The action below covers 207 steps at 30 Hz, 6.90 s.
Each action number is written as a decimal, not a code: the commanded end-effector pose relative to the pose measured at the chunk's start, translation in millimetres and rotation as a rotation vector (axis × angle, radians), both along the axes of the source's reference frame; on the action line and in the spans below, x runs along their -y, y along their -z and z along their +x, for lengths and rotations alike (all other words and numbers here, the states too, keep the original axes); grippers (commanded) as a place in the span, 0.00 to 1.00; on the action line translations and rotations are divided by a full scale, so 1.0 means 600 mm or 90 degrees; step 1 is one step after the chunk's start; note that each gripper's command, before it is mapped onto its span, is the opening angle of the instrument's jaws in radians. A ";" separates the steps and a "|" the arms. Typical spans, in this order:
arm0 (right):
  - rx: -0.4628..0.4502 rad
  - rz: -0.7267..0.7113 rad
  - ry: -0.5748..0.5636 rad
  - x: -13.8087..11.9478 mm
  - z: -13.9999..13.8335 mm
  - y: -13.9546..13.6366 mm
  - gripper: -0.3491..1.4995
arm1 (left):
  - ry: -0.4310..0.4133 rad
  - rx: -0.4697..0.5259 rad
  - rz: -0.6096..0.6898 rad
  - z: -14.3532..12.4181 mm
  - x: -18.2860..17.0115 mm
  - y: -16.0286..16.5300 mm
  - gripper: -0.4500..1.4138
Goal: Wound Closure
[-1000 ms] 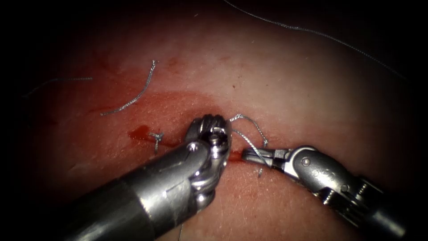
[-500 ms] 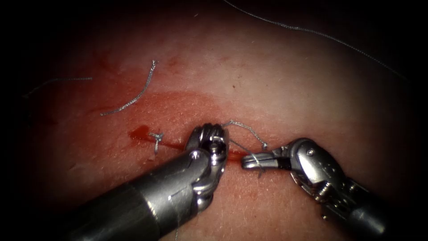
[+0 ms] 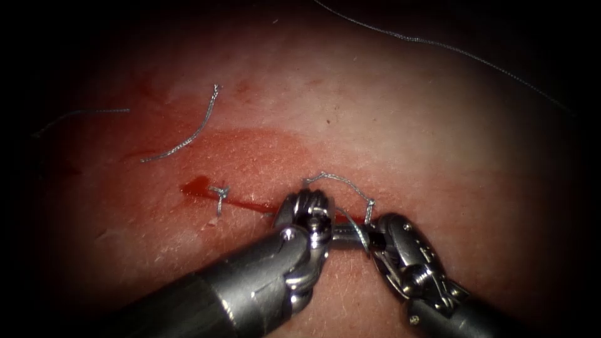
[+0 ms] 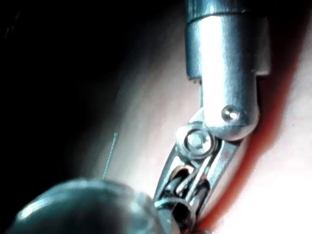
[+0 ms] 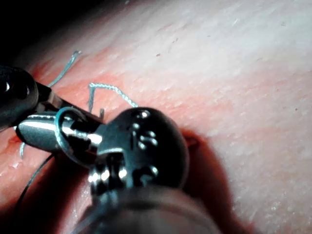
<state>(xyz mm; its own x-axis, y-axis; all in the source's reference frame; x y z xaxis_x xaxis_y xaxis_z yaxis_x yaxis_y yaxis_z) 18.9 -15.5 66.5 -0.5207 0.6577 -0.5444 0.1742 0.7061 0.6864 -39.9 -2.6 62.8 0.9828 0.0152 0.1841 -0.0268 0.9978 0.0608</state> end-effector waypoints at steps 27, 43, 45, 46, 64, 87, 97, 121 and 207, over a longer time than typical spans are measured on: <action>0.234 0.078 -0.272 -0.0023 -0.0008 0.0079 0.00 | -0.018 -0.007 0.029 -0.0046 0.0034 0.0022 0.00; 0.599 -0.072 -0.320 0.0008 -0.0009 0.0092 0.00 | -0.015 -0.030 0.027 -0.0054 0.0045 0.0010 0.00; 0.635 -0.083 -0.315 0.0014 -0.0013 0.0086 0.10 | -0.012 -0.038 0.025 -0.0062 0.0047 0.0004 0.00; 0.649 -0.088 -0.311 0.0016 -0.0015 0.0083 0.13 | -0.012 -0.041 0.026 -0.0065 0.0048 0.0003 0.00; 0.752 -0.190 -0.276 0.0012 -0.0025 0.0074 0.65 | -0.011 -0.055 0.029 -0.0076 0.0053 -0.0011 0.00; 0.798 -0.193 -0.184 0.0034 0.0041 0.0043 0.28 | -0.022 -0.069 0.059 -0.0064 0.0066 -0.0033 0.00; 0.806 -0.188 -0.180 0.0001 0.0049 0.0044 0.26 | -0.022 -0.072 0.066 -0.0064 0.0069 -0.0038 0.00; 0.720 -0.215 -0.151 0.0027 -0.0093 0.0122 0.00 | 0.117 -0.153 -0.044 0.0004 -0.0185 -0.0031 0.00; 0.486 -0.393 0.142 0.0154 -0.0104 0.0041 0.54 | -0.014 -0.400 -0.339 -0.0033 -0.0310 -0.0098 0.00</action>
<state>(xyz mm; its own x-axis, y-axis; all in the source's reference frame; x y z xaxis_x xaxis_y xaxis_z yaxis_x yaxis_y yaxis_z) 12.3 -25.8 64.3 0.2090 0.1925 -0.9588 0.0106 0.9799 0.1991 -41.7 14.9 69.1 0.9037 -0.0219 -0.4276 -0.1657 0.9029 -0.3965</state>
